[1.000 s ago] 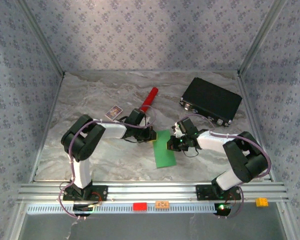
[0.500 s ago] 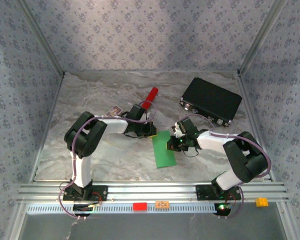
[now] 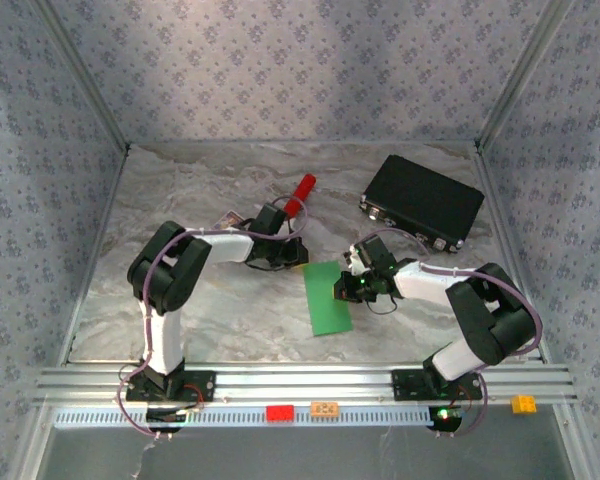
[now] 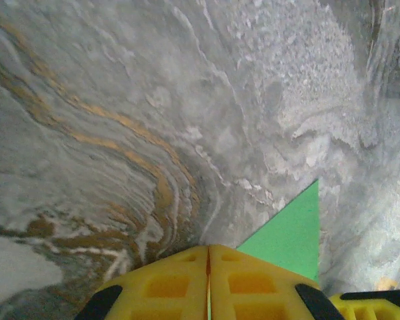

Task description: Fold a paper plane with a square sheet of paper (pick it up from the middle)

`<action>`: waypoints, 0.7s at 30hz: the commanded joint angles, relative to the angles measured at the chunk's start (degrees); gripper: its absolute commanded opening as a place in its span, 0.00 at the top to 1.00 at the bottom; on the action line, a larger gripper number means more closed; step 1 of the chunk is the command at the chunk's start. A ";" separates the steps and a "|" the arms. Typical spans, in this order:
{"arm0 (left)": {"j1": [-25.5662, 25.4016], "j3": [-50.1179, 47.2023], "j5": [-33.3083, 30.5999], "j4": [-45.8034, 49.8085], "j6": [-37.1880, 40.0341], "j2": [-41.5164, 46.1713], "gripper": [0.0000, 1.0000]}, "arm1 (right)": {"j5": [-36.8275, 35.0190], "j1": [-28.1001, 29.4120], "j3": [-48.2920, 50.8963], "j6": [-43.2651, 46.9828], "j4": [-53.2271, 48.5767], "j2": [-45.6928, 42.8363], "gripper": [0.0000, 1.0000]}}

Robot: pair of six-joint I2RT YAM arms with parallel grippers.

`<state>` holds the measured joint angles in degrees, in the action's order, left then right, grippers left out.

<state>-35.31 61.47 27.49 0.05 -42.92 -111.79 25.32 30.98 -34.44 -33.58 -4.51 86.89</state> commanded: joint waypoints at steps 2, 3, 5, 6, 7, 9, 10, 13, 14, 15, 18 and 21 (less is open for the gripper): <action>0.59 1.76 -3.58 2.01 0.17 -0.77 0.91 | -3.36 -0.22 2.18 -0.60 -4.93 1.68 1.00; 0.52 1.75 -3.47 2.14 0.10 -0.32 0.92 | -3.39 -0.19 2.18 -0.92 -4.75 1.68 1.00; 0.11 1.96 -3.49 2.50 0.28 0.99 0.92 | -3.37 -0.10 2.27 -1.63 -4.04 1.53 1.00; -0.25 2.24 -3.95 3.36 0.53 1.67 0.92 | -3.40 0.02 2.28 -1.96 -3.69 1.53 1.00; -0.49 2.47 -4.43 4.10 0.85 2.42 0.91 | -3.41 0.08 2.20 -1.95 -3.52 1.52 1.00; -0.99 3.01 -4.64 5.08 1.33 4.26 0.90 | -3.52 0.29 2.22 -3.67 -2.56 1.42 1.00; -1.29 3.12 -4.40 5.26 1.38 4.80 0.90 | -3.60 0.45 2.18 -4.12 -2.21 1.40 1.00; -2.58 3.56 -3.68 5.96 1.88 6.11 0.88 | -4.08 0.53 1.71 -5.23 -1.41 1.37 1.00; -3.11 3.73 -3.49 6.30 2.17 6.37 0.88 | -4.55 0.58 1.48 -5.62 -1.38 1.43 1.00; -3.55 3.94 -3.40 6.61 2.26 6.55 0.88 | -4.84 0.62 1.26 -6.14 -1.10 1.30 1.00; -4.47 4.00 -3.20 7.05 2.39 7.06 0.88 | -5.74 0.62 0.84 -8.00 0.17 1.01 1.00; -4.91 3.79 -3.84 7.30 2.32 7.46 0.88 | -6.13 0.58 -0.03 -8.86 1.27 1.46 1.00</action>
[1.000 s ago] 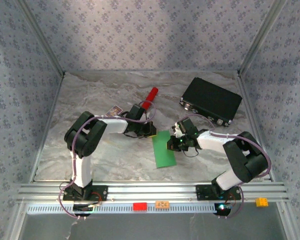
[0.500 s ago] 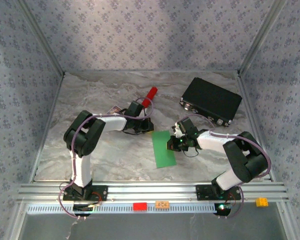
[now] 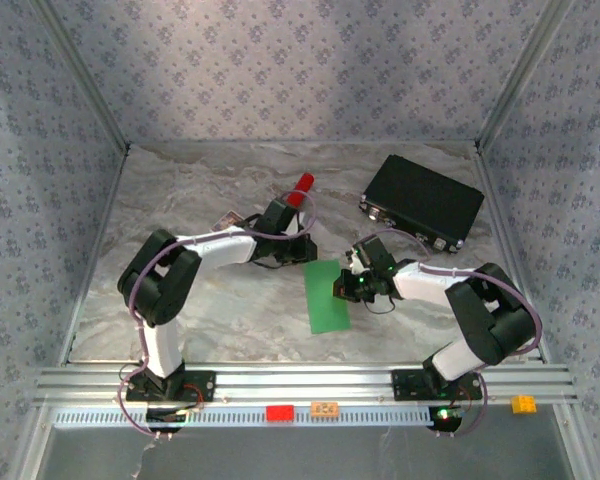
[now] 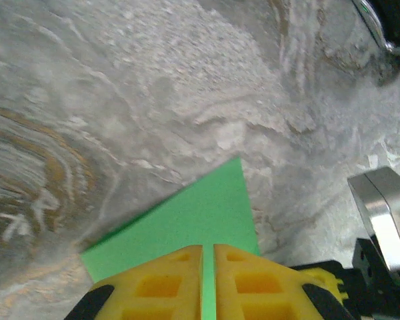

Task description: Fold a paper plane with a square sheet of paper (pick it up from the middle)

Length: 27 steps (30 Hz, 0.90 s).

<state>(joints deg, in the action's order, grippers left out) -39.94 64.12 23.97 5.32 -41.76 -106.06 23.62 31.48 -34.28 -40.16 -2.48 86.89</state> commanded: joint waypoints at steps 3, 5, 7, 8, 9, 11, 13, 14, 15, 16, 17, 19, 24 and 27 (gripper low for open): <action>-0.37 1.24 -0.32 2.31 1.15 1.49 0.88 | -4.10 0.19 -1.20 -1.55 -1.20 1.99 1.00; -0.31 1.44 -0.26 2.49 1.34 1.09 0.88 | -3.49 0.32 -1.27 -1.37 -1.13 1.65 1.00; -0.45 1.70 -0.16 2.74 1.42 0.33 0.88 | -2.52 0.35 -0.99 -1.39 -0.24 0.46 1.00; -0.59 1.95 0.03 2.75 1.50 -0.12 0.88 | -1.71 0.46 -0.75 -1.54 0.63 -0.63 0.99; -0.70 2.19 0.24 2.84 1.64 -0.56 0.89 | -1.18 0.57 -0.46 -1.65 1.42 -1.98 0.97; -1.11 2.72 0.72 2.92 1.79 -1.50 0.89 | -1.24 0.82 -0.21 -1.76 1.33 -4.73 0.93; -1.33 3.10 0.79 2.85 1.95 -2.33 0.89 | -1.82 0.91 -0.04 -1.76 0.05 -7.39 0.88; -1.40 3.28 0.84 2.76 1.99 -2.84 0.89 | -2.46 0.86 0.16 -1.76 -1.10 -8.63 0.87; -1.44 3.48 0.84 2.85 2.10 -3.29 0.89 | -3.21 0.78 0.48 -1.84 -2.43 -10.05 0.85; -1.37 3.72 0.92 2.94 2.27 -3.72 0.89 | -3.97 0.77 0.83 -2.09 -3.60 -11.20 0.84; -1.40 3.89 0.84 3.07 2.46 -4.20 0.89 | -4.80 0.73 1.25 -2.50 -5.02 -12.43 0.83; -1.39 4.26 0.34 3.79 2.95 -5.22 0.89 | -6.04 0.73 2.67 -3.80 -7.04 -15.41 0.82; -1.38 3.76 -0.30 3.49 3.13 -6.81 0.89 | -6.12 1.16 8.44 -9.14 -8.06 -22.64 0.73; -1.37 3.02 -0.84 3.31 3.11 -7.64 0.90 | -4.50 1.62 10.85 -11.35 -8.28 -25.17 0.65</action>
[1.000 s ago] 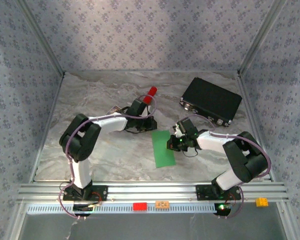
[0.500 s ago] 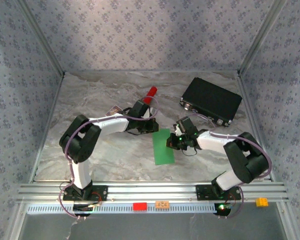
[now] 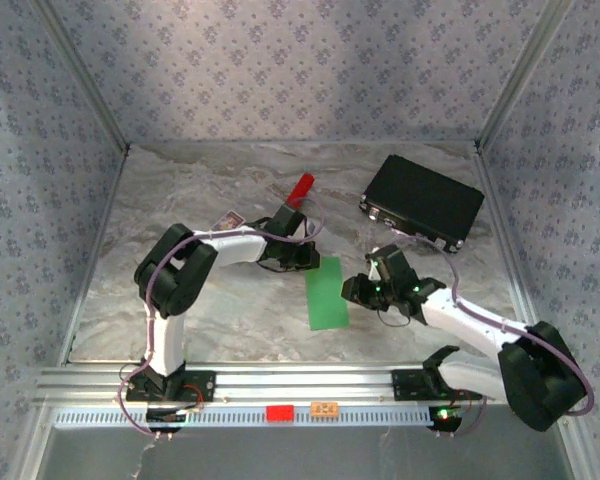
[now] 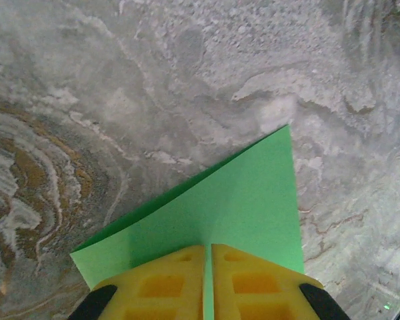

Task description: Fold a paper plane with a square sheet of paper (pick it up from the middle)

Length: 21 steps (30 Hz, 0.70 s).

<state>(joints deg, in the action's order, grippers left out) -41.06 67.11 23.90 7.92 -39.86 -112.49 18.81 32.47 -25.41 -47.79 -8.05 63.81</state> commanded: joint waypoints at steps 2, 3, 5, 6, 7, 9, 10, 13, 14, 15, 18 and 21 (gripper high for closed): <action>-0.27 -1.00 -1.14 0.37 1.10 -1.58 0.90 | 1.37 1.10 2.76 -4.63 -3.09 -2.80 0.59; -0.20 -1.63 -1.06 0.04 1.02 -1.81 0.91 | 2.09 1.48 3.18 -4.99 -2.80 -2.99 0.56; -0.27 -2.87 -1.05 -0.48 1.01 -2.02 0.91 | 3.19 2.20 3.94 -6.05 -1.94 -2.95 0.53; -0.30 -3.58 -1.23 -0.69 0.85 -2.12 0.91 | 3.53 2.52 4.27 -6.72 -1.76 -2.70 0.52; -0.26 -4.21 -1.15 -1.08 0.72 -2.20 0.91 | 3.96 2.80 4.58 -7.26 -1.40 -2.40 0.51; -0.25 -5.68 -1.05 -2.16 0.21 -2.21 0.91 | 4.92 3.25 5.41 -8.37 -0.23 -1.88 0.51; -0.23 -6.13 -0.97 -2.65 -0.08 -2.21 0.91 | 5.25 3.43 5.75 -8.84 0.43 -1.69 0.50; -0.16 -6.99 -0.51 -3.62 -0.57 -2.38 0.92 | 5.46 3.79 6.77 -9.94 1.93 -1.17 0.48; -0.23 -6.82 -0.52 -3.62 -0.57 -2.46 0.92 | 5.74 3.91 6.88 -10.08 1.99 -0.89 0.48; -0.18 -6.69 -0.43 -3.53 -0.50 -2.43 0.92 | 5.89 4.00 7.02 -10.15 2.32 -0.73 0.48; -0.21 -6.52 -0.39 -3.45 -0.42 -2.30 0.91 | 5.57 4.07 7.52 -10.46 2.97 -0.88 0.47; -0.25 -6.37 -0.35 -3.11 -0.14 -2.32 0.92 | 5.28 4.09 8.11 -11.16 6.14 -1.78 0.48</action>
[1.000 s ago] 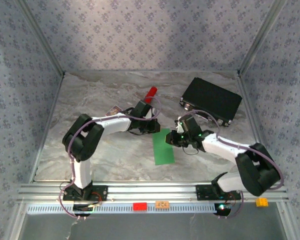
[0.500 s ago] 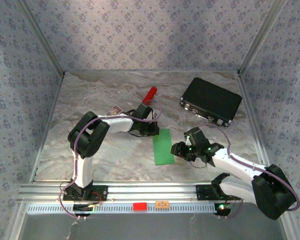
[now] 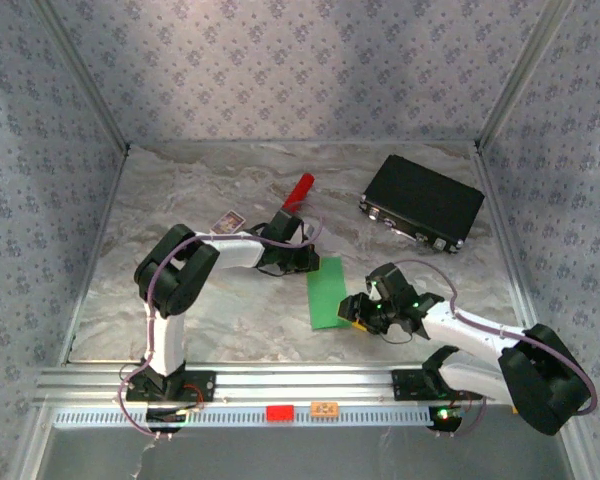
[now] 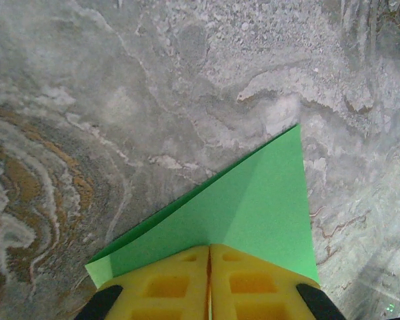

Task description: Fold a paper plane with a square sheet of paper (pick it up from the middle)

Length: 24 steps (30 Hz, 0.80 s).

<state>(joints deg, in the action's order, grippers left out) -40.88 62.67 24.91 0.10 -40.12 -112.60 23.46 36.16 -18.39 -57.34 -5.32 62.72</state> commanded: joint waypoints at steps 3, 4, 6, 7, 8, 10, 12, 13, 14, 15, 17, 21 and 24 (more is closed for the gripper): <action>-0.37 -1.94 -1.19 4.66 0.29 -1.94 0.92 | 0.59 0.27 1.92 -3.18 8.11 -2.62 0.50; -0.41 -1.90 -1.09 4.65 0.39 -1.86 0.92 | 0.87 -0.14 1.93 -3.30 8.98 -2.86 0.51; -0.34 -1.55 -0.82 4.72 0.48 -1.73 0.91 | 1.98 -1.13 1.88 -3.17 10.36 -2.79 0.51; -0.36 -1.36 -0.69 4.82 0.57 -1.75 0.91 | 2.68 -1.73 1.87 -3.00 11.00 -2.71 0.52; -0.38 -1.26 -0.72 4.78 0.64 -1.75 0.92 | 3.13 -2.20 1.74 -2.78 11.34 -2.53 0.52; -0.34 -0.85 -0.74 5.12 0.75 -1.74 0.91 | 4.76 -3.27 1.72 -2.51 12.21 -2.14 0.52; -0.37 -0.74 -0.57 5.13 0.74 -1.66 0.91 | 6.01 -4.01 1.78 -2.41 13.31 -1.78 0.52; -0.34 -0.79 -0.48 4.97 0.74 -1.57 0.92 | 6.24 -4.21 1.82 -2.41 13.86 -1.56 0.52; -0.40 -0.79 -0.44 4.86 0.75 -1.57 0.92 | 6.43 -4.37 1.69 -2.36 14.06 -1.15 0.52; -0.39 -0.77 -0.47 4.90 0.81 -1.49 0.91 | 6.81 -4.49 1.61 -2.38 14.37 -0.71 0.51; -0.42 -0.64 -0.42 4.78 0.75 -1.30 0.91 | 7.55 -4.62 1.30 -2.33 15.37 0.48 0.52; -0.36 -0.57 -0.16 4.71 0.74 -1.22 0.91 | 8.55 -5.09 1.17 -1.96 16.72 2.43 0.52; -0.36 -0.54 0.02 4.49 0.67 -1.09 0.91 | 8.48 -5.40 1.04 -1.81 16.87 3.26 0.52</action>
<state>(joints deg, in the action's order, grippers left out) -40.88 62.74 25.26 0.12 -40.07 -112.60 30.50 31.22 -16.84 -59.35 10.22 65.28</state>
